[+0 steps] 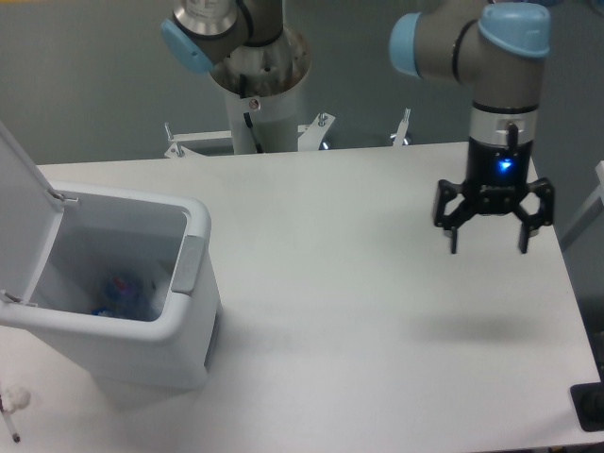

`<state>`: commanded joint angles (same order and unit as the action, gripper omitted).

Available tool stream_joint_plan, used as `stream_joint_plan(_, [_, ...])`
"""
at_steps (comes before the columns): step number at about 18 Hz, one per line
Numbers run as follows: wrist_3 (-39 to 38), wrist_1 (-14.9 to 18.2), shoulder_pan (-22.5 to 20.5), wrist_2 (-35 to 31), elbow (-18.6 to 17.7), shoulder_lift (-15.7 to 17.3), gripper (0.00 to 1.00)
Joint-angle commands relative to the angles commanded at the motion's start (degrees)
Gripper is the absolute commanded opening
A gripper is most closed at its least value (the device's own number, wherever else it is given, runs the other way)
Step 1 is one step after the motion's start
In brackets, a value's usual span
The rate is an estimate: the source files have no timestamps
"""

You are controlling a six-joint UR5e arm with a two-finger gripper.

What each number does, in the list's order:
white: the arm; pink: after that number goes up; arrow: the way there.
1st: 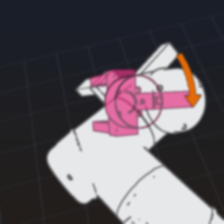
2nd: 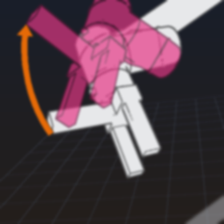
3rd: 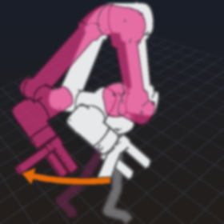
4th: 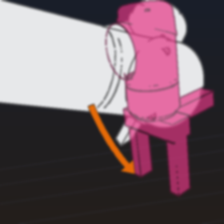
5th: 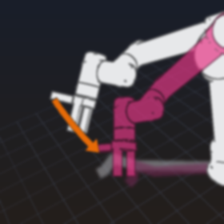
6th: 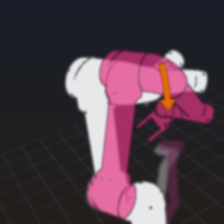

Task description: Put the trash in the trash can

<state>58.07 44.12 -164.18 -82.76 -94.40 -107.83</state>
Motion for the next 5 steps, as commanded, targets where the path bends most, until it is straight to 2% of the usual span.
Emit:
stream_joint_plan(2, [3.6, 0.1, 0.3, -3.7, 0.2, -1.1, 1.00])
stream_joint_plan(5, [5.4, 0.1, 0.2, -4.9, -0.1, -1.9, 1.00])
